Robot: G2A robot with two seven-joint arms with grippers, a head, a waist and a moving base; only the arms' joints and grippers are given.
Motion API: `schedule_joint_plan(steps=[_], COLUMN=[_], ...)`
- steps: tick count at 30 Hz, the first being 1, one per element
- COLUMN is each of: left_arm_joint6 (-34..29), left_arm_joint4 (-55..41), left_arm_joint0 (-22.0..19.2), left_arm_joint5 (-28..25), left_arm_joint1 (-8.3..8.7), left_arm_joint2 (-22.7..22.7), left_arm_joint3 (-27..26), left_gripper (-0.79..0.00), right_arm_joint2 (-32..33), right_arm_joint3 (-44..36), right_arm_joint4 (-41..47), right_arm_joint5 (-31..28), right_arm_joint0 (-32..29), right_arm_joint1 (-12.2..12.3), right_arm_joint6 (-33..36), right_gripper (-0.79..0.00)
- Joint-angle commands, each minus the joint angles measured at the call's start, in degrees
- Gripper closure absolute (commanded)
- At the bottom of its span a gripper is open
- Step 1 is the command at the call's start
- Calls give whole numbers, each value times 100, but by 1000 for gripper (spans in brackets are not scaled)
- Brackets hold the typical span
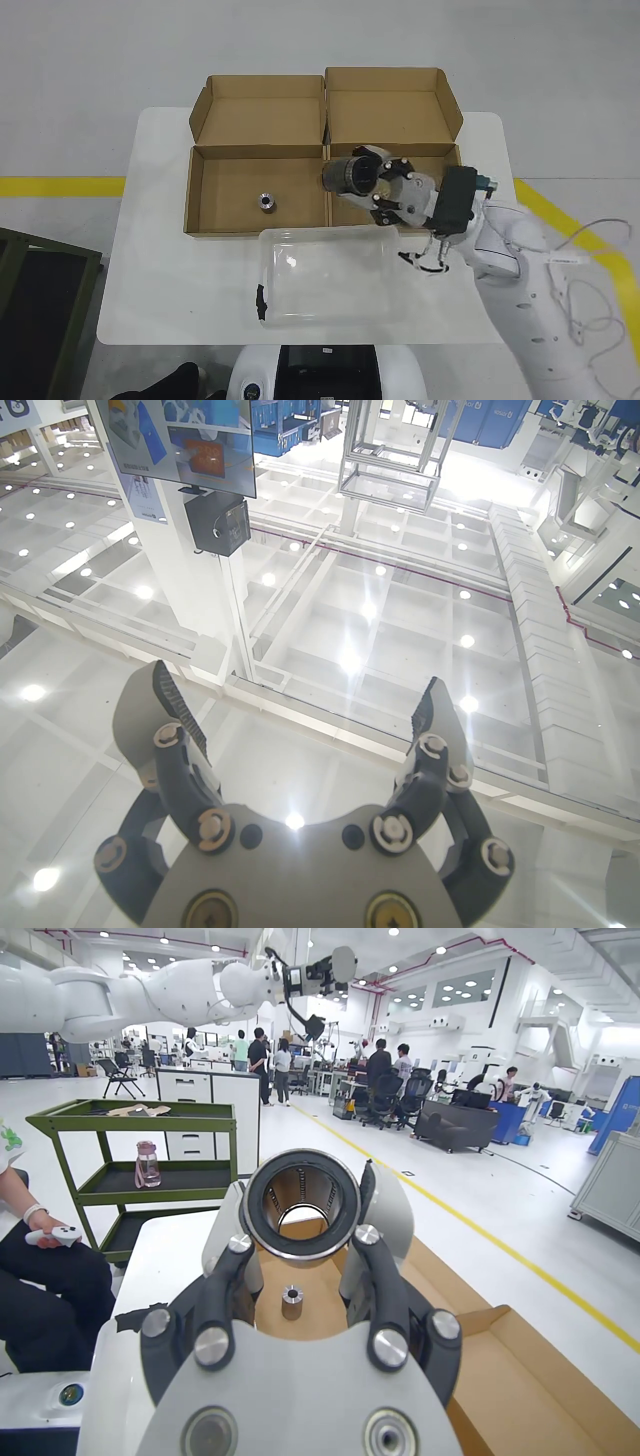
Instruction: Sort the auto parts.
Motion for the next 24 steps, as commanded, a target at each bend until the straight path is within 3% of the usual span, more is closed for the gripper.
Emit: schedule_joint_plan(steps=[1,16,24], left_arm_joint6=[0,0,0], left_arm_joint4=[0,0,0], left_arm_joint0=[0,0,0], left_arm_joint5=[0,0,0], left_arm_joint1=[0,0,0], left_arm_joint2=[0,0,0], left_arm_joint3=[0,0,0], left_gripper=[-785,-785,-785], right_arm_joint2=[58,284,-287], right_arm_joint3=[-20,-99,134], right_arm_joint4=[33,-66,-568], right_arm_joint5=[25,318,110], right_arm_joint0=[-12,-91,101], right_arm_joint1=[5,13,-14], right_arm_joint6=[-75,-642,-219], right_gripper=[0,0,0])
